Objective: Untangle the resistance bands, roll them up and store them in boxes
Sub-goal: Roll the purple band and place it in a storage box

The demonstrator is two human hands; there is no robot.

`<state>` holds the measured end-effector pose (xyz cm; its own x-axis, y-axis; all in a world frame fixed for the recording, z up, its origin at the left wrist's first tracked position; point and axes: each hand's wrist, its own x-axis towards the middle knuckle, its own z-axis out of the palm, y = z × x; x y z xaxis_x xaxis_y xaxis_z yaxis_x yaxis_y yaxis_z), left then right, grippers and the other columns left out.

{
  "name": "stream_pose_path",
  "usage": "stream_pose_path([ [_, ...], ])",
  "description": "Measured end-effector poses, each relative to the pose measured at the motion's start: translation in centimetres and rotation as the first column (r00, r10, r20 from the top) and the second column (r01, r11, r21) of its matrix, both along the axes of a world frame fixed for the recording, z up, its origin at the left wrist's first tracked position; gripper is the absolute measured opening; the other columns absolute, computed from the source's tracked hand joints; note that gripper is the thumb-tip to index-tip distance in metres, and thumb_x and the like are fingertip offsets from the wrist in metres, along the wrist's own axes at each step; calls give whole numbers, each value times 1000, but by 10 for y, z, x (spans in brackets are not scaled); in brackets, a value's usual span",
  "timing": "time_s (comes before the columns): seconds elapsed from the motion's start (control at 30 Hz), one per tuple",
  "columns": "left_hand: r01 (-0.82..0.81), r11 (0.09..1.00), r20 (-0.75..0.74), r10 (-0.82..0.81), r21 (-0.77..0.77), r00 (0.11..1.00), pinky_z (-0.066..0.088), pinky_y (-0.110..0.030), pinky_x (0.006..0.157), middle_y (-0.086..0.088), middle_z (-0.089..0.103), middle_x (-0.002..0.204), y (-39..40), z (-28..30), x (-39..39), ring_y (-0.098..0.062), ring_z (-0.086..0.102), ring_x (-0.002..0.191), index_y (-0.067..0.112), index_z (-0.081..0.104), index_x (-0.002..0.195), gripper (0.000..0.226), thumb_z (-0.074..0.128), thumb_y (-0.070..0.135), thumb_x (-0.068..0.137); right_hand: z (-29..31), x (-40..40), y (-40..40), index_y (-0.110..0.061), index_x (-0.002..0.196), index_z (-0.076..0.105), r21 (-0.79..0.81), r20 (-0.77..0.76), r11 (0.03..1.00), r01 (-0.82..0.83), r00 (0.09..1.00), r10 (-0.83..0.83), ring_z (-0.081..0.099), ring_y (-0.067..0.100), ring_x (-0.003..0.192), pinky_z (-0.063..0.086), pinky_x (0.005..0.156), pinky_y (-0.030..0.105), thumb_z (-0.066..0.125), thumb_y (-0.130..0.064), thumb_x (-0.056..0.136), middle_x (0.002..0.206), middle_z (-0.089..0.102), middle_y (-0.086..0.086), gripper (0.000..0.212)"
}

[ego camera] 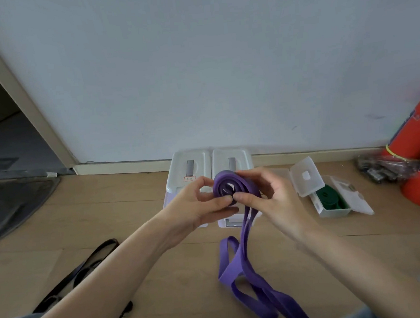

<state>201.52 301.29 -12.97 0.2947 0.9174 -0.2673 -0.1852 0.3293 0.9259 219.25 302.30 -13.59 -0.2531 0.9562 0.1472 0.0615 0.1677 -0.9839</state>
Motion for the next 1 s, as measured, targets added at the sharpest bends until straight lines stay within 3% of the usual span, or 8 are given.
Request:
stream_pose_path([
  [0.13,160,984,-308,-128,82,943,55,-23,79,-6,72,97,-3,-1,-2,-17,68,93,8,53,112,38,71,6,79,9,7,2,-33,99,67,13,207,991,-132,970,127,64,1,90,48,79,14,78,-12,73,96,71,-8,36],
  [0.23,291,926,-627,-79,242,775,50,-12,75,14,69,88,-3,0,3,-4,66,85,31,62,97,34,76,10,74,15,9,6,-29,109,68,116,531,965,-236,836,140,60,8,95,46,83,17,75,-9,75,104,66,-3,39],
  [0.33,274,914,-724,30,299,689,47,-11,70,20,67,76,-2,1,7,-1,66,77,29,69,91,27,80,16,69,16,10,8,-23,113,68,197,704,921,-336,702,106,55,11,94,38,82,15,73,-7,74,101,65,-1,42],
  [0.57,268,915,-706,25,301,708,52,-18,70,18,67,72,2,6,0,-3,65,73,28,68,85,23,82,21,68,15,16,14,-28,104,61,51,545,970,-237,820,172,62,-1,82,52,77,21,85,-18,63,86,69,-11,49],
  [0.67,126,939,-564,82,320,821,48,-13,67,14,71,80,6,12,-9,-7,67,77,27,70,84,18,80,25,69,17,18,14,-21,97,53,-47,279,984,-170,944,176,68,6,84,53,72,19,84,-17,65,93,72,-4,45],
  [0.8,-63,952,-346,170,300,923,51,-16,75,-1,72,98,7,12,-11,-13,69,88,16,70,96,37,75,37,67,12,9,7,-13,92,52,-80,72,993,-82,994,88,69,10,81,52,67,18,80,-11,67,96,71,1,38],
  [0.9,-72,975,-273,129,210,953,51,-27,87,-3,72,100,6,8,-9,-17,70,92,12,69,99,38,73,33,68,10,5,6,-15,94,53,-62,75,996,-70,994,75,68,13,75,53,65,20,78,-7,71,88,71,1,36],
  [1.0,94,975,-451,8,202,893,51,-18,79,8,73,95,7,8,-12,-7,69,89,20,67,100,26,76,17,75,15,12,11,-28,94,62,77,304,988,-135,947,106,66,6,83,50,75,17,79,-8,71,89,71,-6,35],
])
